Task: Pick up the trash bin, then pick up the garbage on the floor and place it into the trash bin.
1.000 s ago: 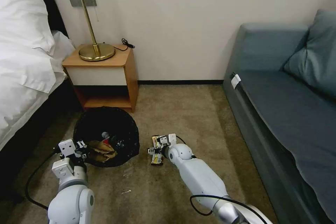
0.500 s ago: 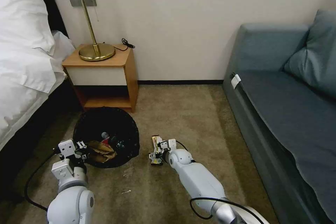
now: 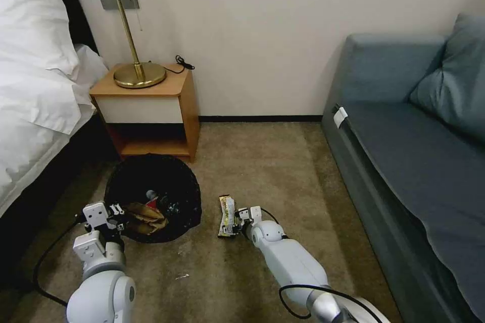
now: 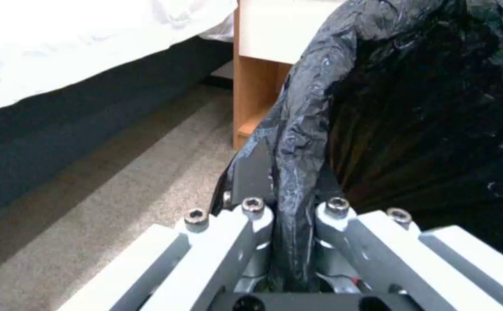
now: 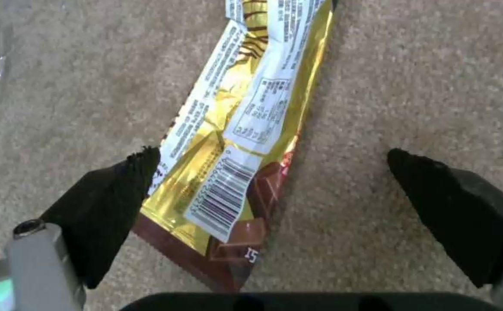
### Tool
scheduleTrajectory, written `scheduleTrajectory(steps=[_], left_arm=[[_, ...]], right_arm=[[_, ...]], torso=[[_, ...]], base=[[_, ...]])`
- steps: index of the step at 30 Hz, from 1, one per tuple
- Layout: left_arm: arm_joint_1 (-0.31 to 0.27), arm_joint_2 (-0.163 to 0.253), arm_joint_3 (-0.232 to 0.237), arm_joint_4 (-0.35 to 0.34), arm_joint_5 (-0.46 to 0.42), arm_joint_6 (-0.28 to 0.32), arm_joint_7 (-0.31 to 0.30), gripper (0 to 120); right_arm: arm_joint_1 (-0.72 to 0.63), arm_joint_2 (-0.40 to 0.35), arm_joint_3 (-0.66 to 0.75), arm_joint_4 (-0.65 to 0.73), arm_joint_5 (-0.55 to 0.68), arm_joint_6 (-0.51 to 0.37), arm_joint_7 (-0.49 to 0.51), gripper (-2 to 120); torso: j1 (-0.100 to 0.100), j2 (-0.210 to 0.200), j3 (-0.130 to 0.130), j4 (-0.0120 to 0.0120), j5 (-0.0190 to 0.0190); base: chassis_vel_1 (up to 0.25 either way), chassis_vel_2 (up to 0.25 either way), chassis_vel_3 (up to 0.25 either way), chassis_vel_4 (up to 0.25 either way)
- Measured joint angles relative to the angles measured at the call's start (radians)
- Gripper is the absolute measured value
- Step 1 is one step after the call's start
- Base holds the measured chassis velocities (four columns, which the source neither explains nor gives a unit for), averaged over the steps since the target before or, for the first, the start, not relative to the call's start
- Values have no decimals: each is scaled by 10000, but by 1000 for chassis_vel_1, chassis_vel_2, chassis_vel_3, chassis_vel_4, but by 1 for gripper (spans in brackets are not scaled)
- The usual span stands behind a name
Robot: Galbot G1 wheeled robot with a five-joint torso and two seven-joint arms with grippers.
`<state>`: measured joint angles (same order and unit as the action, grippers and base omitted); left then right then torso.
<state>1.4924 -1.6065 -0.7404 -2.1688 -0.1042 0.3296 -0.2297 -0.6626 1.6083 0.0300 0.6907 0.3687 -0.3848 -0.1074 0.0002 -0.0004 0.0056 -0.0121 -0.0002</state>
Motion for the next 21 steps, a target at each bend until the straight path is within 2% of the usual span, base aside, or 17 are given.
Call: scheduleTrajectory(steps=[18, 19, 20, 21], left_arm=[[-12, -18, 53, -2, 58, -12, -3, 3], [-16, -17, 66, 21, 82, -18, -3, 3], [-26, -17, 73, 23, 99, -22, -4, 3], [-26, -17, 73, 23, 99, -22, -4, 3]], right_arm=[[-182, -2, 186, 13, -511, 329, -617, 100], [-182, -1, 177, 6, -574, 513, -747, 99], [-189, -2, 171, -34, -716, 661, -868, 90], [-189, -2, 171, -34, -716, 661, -868, 90]], torso=[[0, 0, 0, 0, 0], [0, 0, 0, 1, 0], [-1, 0, 0, 1, 0], [-1, 0, 0, 1, 0]], base=[[0, 0, 0, 0], [0, 0, 0, 0], [0, 0, 0, 0], [0, 0, 0, 0]])
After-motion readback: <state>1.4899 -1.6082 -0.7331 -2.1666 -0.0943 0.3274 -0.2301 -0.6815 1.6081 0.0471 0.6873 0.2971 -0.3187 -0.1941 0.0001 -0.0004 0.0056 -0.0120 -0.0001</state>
